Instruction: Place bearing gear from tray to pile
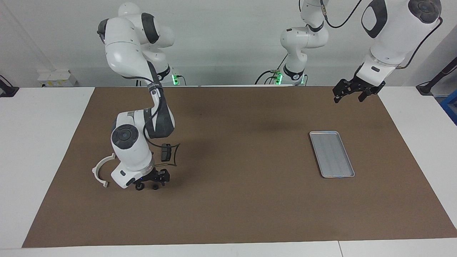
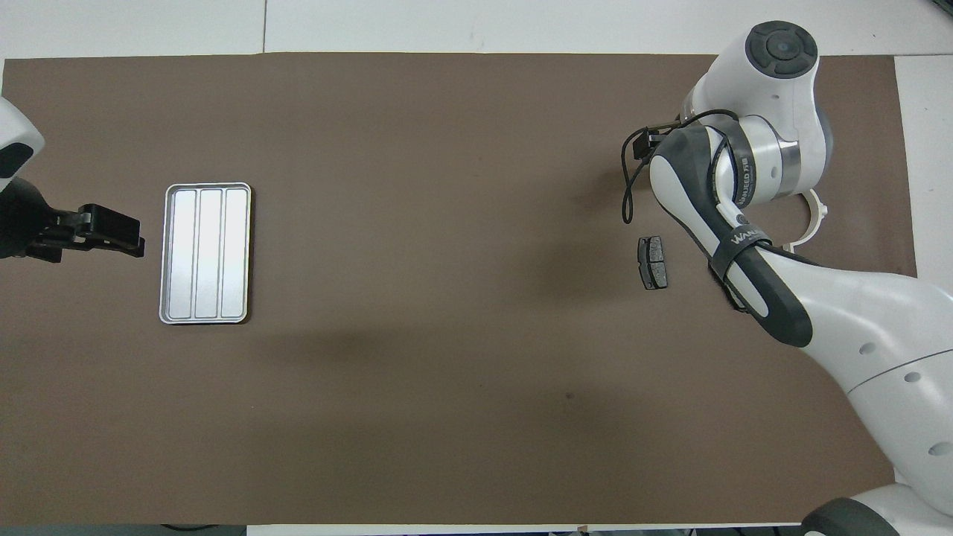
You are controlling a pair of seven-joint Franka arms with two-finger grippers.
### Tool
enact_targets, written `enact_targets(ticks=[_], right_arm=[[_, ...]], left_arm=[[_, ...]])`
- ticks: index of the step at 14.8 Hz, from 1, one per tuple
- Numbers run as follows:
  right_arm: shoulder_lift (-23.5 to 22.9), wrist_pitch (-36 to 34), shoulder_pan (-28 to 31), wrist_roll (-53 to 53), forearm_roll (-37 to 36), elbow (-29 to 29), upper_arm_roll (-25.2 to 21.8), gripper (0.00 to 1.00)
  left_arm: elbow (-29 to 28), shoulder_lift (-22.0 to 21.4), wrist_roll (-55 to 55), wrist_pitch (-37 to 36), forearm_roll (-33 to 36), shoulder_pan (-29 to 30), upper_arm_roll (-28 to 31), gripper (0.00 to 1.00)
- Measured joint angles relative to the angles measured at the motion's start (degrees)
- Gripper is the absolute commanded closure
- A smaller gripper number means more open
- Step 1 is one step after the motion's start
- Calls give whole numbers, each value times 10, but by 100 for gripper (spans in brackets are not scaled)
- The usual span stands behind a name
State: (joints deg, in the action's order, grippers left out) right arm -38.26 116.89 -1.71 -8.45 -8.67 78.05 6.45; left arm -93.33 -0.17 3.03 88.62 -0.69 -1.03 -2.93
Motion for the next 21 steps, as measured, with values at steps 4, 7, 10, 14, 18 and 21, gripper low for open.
enact_targets(ticks=[4,7,10,14,18,21], right_arm=[[18,-27,9,0,0,0,0,0],[49,-47,10,5,0,7,0,0],[127,-57,9,10,0,62,1,0],[261,-94,9,10,28,153,2,0],[358,-191,10,10,65,176,0,0],[411,-262,10,10,87,177,-18,0]], left_arm=[[0,0,0,0,0,0,0,0],[0,0,0,0,0,0,0,0],[0,0,0,0,0,0,0,0],[0,0,0,0,0,0,0,0],[0,0,0,0,0,0,0,0],[0,0,-1,0,0,0,0,0]])
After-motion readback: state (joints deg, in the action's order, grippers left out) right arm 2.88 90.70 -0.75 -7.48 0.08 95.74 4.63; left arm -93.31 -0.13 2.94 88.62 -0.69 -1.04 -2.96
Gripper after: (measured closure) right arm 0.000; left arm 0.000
